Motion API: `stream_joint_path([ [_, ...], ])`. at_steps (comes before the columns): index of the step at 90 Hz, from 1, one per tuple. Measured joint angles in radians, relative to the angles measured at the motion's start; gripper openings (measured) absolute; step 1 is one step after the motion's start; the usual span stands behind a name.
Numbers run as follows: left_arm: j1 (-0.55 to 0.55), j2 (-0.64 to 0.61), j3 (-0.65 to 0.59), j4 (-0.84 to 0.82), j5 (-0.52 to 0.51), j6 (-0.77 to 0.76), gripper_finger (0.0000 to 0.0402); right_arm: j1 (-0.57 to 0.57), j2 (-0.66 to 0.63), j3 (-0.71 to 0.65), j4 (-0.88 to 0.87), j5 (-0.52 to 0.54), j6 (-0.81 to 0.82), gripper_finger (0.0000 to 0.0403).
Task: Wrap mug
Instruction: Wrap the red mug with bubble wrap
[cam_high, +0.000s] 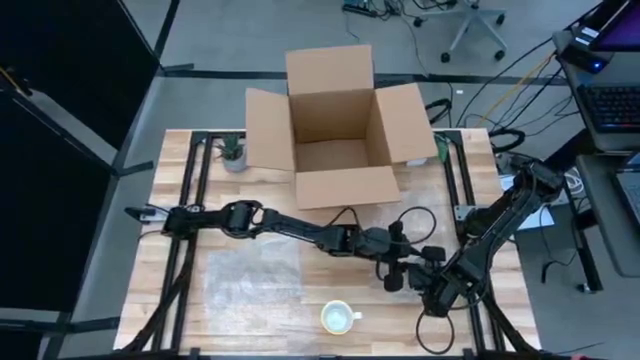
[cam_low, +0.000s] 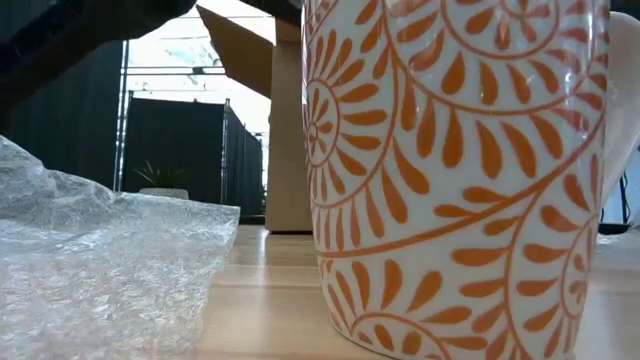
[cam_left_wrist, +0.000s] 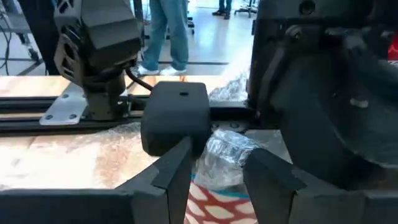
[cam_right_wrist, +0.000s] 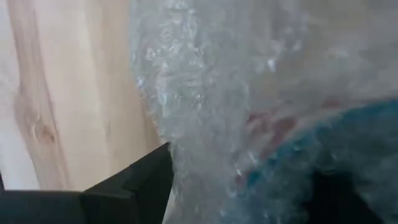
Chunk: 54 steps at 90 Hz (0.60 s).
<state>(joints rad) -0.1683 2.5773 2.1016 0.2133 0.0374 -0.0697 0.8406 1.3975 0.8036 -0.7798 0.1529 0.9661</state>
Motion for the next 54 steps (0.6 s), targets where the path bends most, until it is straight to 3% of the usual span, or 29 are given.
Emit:
stream_joint_path([
  [33,-0.004,0.009,0.001,-0.036,0.005,0.005,0.0127,-0.003,-0.091,0.009,-0.013,-0.047,0.071,0.0226],
  [54,-0.004,0.009,0.0,-0.035,-0.001,0.004,0.0127,-0.003,-0.171,0.1,-0.185,-0.037,0.086,0.0226],
])
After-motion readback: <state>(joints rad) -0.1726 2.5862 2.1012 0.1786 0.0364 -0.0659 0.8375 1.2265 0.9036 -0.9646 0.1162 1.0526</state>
